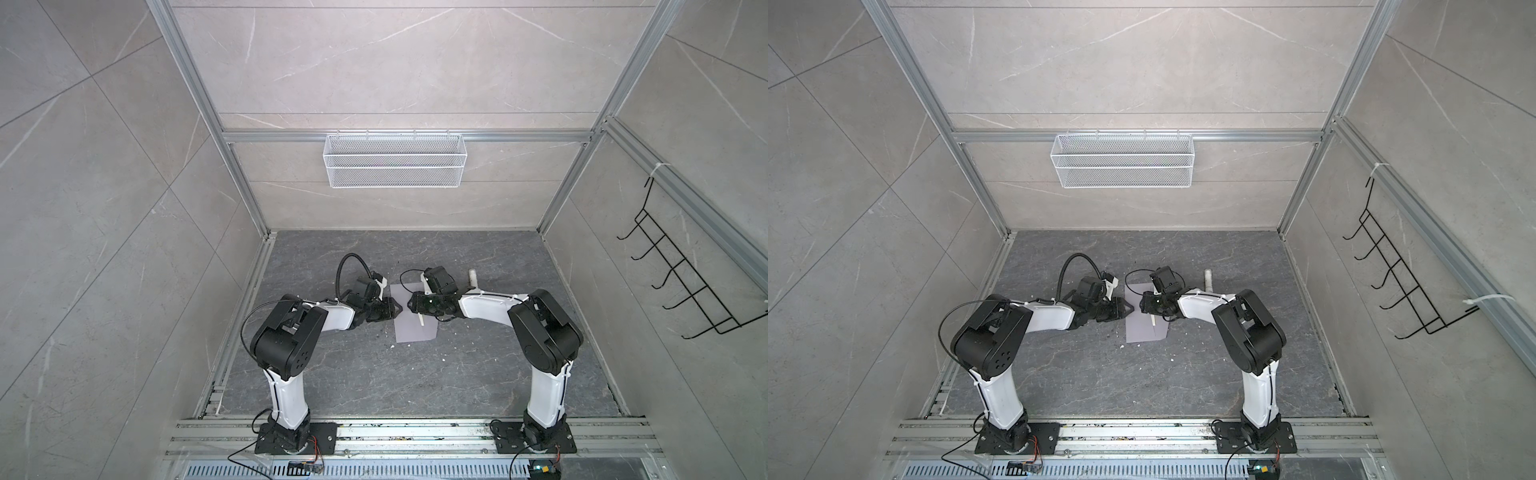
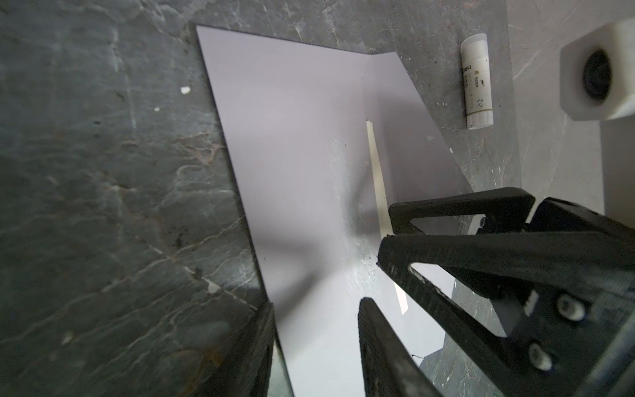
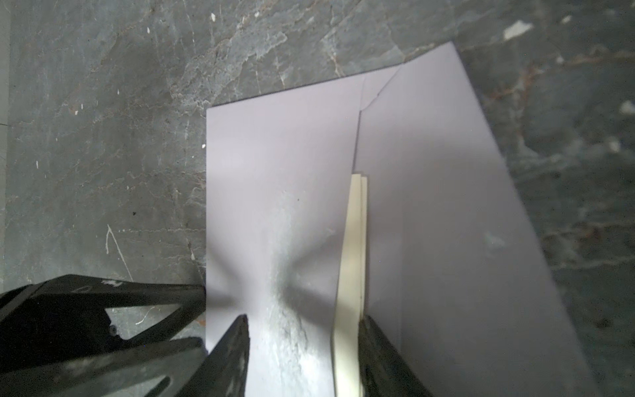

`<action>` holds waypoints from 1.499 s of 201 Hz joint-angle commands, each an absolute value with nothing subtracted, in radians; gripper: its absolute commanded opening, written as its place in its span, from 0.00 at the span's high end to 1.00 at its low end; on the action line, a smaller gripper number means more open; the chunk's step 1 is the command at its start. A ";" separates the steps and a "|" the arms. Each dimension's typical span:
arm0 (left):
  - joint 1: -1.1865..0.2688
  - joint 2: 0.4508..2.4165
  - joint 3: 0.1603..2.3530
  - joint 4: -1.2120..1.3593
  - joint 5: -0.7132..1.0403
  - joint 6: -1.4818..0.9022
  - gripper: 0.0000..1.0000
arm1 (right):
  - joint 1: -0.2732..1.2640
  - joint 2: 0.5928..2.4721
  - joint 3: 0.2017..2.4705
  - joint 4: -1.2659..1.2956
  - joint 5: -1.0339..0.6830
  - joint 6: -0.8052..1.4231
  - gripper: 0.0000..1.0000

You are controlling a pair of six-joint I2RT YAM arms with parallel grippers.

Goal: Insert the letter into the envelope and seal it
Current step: 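Press the letter flat inside the envelope with the right gripper while the left pins it, then open the left gripper and lift it away from the envelope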

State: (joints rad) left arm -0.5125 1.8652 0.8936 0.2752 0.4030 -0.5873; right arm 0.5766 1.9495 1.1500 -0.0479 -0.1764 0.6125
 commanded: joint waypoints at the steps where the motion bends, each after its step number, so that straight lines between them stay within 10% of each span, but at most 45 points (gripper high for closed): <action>1: -0.524 1.878 0.889 0.277 0.418 -0.593 0.56 | 0.601 1.978 1.134 -0.050 -0.210 0.633 0.48; 120: -0.525 1.772 0.881 0.215 0.396 -0.563 0.51 | 0.600 1.867 1.216 -0.139 -0.168 0.574 0.46; 301: -0.552 1.106 0.883 -0.335 0.417 -0.377 0.34 | 0.480 1.785 1.304 -0.322 -0.114 0.389 0.19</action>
State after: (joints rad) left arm -0.5510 1.1568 0.8497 -0.2436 0.4019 -0.4576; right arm 0.4915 1.7229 1.2446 -0.2665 -0.0761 0.4290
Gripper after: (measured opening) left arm 0.650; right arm 0.806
